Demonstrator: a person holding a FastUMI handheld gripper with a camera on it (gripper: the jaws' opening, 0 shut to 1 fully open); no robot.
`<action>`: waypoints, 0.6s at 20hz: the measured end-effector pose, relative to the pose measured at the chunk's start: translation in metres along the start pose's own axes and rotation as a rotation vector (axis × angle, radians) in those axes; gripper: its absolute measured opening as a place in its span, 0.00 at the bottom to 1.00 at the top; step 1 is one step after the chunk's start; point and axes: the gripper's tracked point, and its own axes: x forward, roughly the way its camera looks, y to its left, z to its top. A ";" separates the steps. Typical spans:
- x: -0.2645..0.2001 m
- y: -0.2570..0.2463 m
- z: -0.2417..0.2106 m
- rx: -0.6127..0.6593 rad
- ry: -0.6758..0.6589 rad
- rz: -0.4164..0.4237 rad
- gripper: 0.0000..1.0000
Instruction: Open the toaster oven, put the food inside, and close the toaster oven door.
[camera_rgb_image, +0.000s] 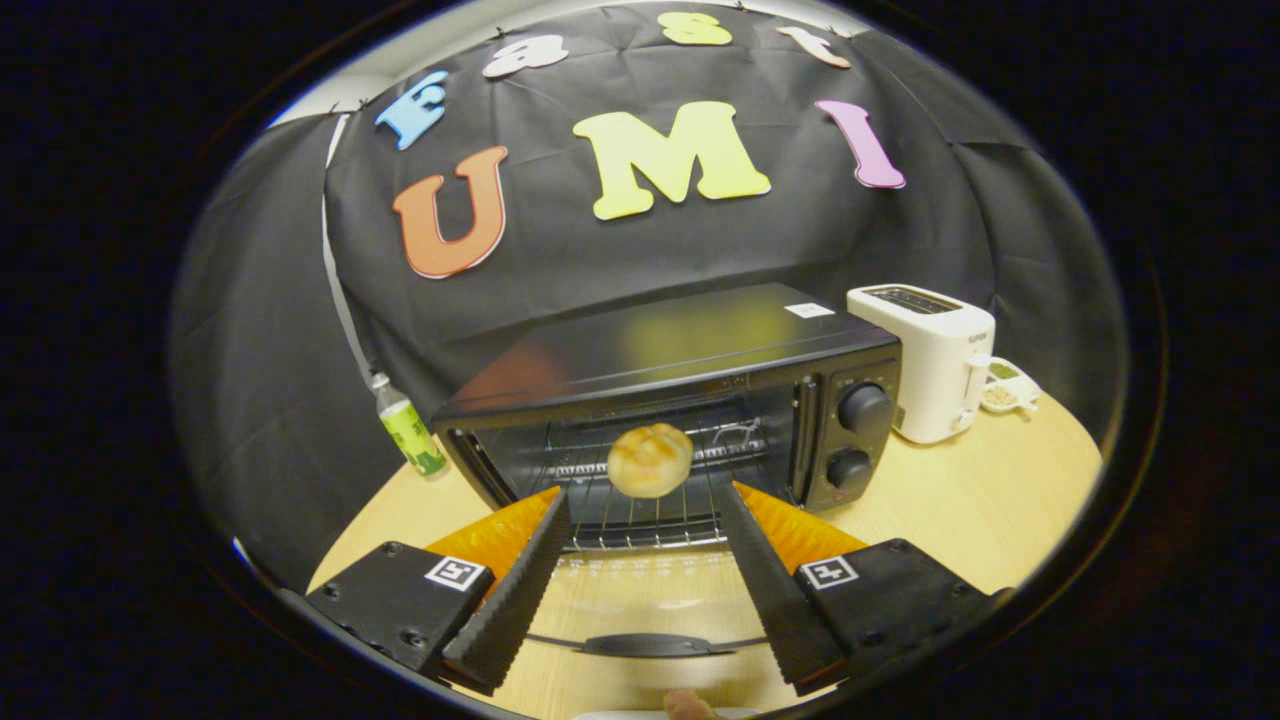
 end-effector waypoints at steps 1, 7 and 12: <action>-0.004 -0.002 -0.005 -0.015 0.011 -0.013 0.99; -0.029 0.000 -0.047 -0.139 0.062 -0.059 0.99; -0.048 0.009 -0.064 -0.168 0.020 -0.082 1.00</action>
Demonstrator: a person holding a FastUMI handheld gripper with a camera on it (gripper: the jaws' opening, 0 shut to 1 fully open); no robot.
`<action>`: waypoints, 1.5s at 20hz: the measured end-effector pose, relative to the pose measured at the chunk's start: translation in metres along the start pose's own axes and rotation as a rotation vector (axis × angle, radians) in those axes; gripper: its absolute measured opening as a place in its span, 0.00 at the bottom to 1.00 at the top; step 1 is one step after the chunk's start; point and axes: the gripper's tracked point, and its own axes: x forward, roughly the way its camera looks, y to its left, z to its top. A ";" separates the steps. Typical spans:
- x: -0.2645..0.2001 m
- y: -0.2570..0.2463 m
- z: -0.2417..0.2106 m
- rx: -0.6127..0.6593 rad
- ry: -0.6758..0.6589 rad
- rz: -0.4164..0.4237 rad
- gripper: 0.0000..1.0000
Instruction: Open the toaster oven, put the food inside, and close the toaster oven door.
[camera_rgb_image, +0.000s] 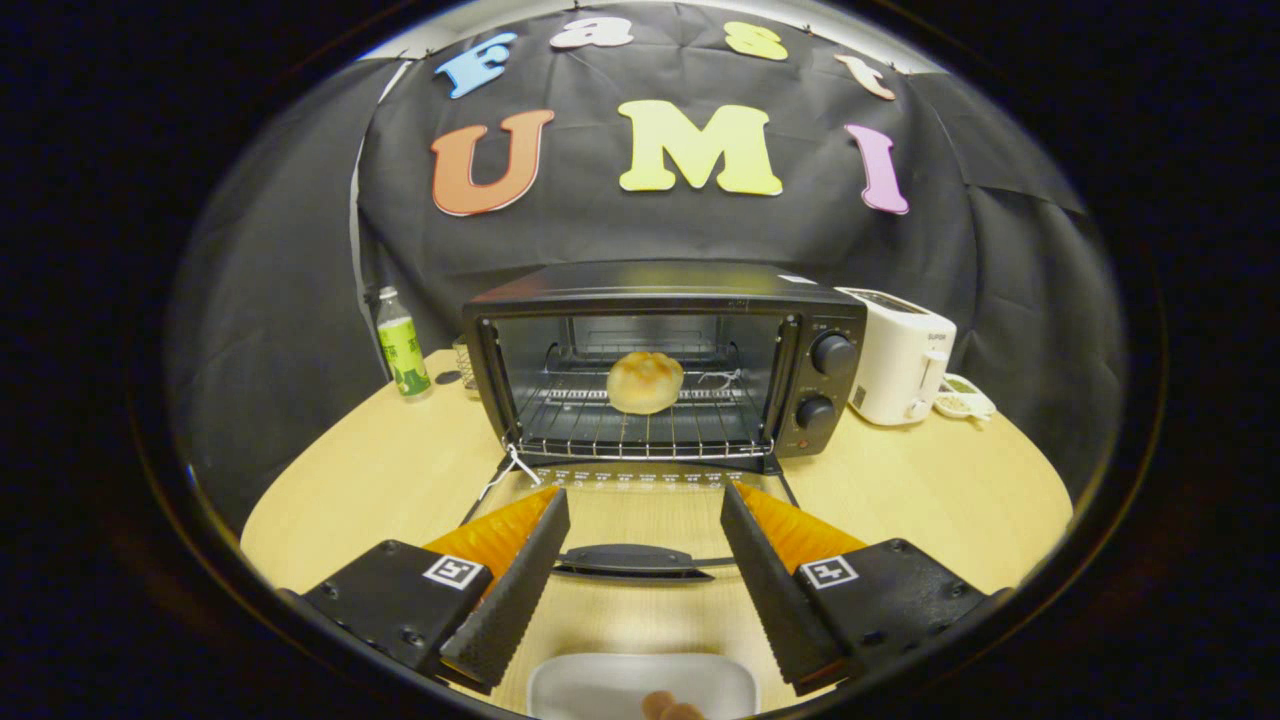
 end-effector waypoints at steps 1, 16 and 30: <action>-0.002 0.003 -0.005 -0.011 0.000 -0.003 1.00; 0.015 0.010 -0.083 0.007 0.226 -0.005 1.00; 0.023 0.014 -0.076 0.060 0.294 -0.013 1.00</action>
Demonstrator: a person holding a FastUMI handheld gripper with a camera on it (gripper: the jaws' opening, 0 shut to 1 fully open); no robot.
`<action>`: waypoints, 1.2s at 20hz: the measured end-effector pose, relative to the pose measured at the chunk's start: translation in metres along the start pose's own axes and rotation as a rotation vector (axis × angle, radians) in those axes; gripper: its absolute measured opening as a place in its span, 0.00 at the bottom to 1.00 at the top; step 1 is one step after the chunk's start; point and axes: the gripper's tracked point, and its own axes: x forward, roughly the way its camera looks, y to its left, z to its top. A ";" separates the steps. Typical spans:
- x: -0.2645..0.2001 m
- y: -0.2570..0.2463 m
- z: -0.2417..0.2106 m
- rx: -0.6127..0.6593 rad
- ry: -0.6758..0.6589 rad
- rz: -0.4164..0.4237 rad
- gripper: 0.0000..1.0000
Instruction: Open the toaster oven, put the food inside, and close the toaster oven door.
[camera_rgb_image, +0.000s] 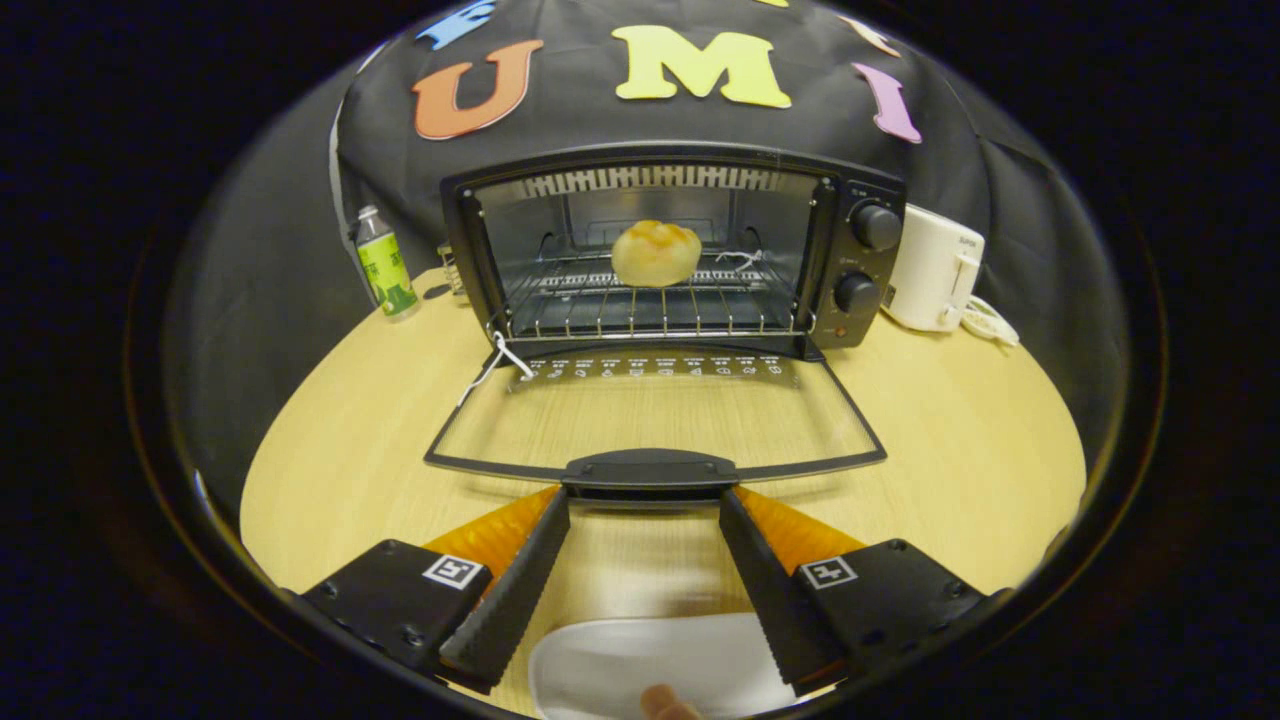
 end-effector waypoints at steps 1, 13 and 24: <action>0.000 0.001 0.001 -0.007 0.007 -0.011 0.99; -0.004 0.000 0.010 -0.012 0.009 -0.039 0.99; -0.030 0.002 0.051 -0.007 -0.158 -0.012 0.99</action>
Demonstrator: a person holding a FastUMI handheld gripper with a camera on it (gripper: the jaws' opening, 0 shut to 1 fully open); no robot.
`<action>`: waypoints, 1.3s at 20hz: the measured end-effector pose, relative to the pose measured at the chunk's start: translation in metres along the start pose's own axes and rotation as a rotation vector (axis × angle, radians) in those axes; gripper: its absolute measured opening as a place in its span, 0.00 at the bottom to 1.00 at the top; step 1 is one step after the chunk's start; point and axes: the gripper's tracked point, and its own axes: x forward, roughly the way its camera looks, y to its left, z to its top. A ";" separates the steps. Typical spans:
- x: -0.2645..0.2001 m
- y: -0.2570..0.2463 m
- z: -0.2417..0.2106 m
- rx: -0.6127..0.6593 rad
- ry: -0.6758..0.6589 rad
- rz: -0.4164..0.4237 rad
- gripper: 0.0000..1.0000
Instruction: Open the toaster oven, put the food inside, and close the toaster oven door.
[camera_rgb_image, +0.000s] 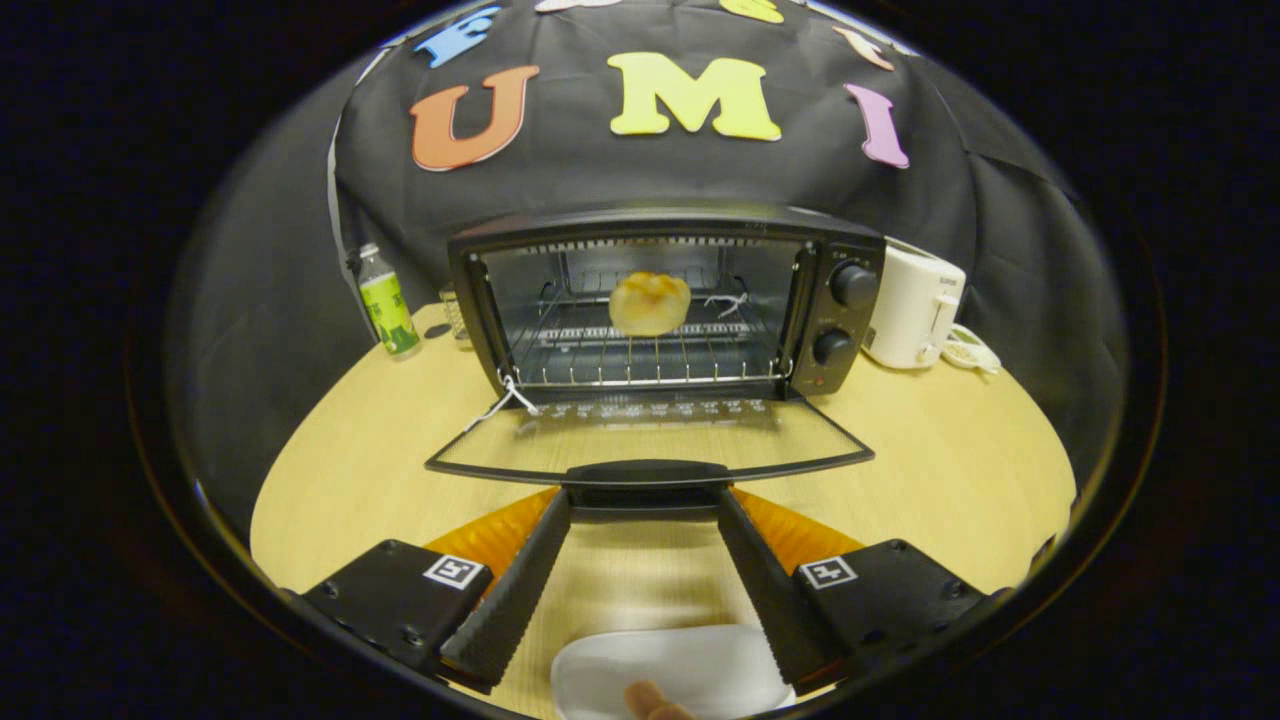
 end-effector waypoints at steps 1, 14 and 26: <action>-0.001 0.001 0.009 0.001 -0.038 0.003 0.99; 0.005 0.007 0.089 -0.056 -0.295 0.038 1.00; -0.047 -0.008 0.099 0.002 -0.354 0.052 1.00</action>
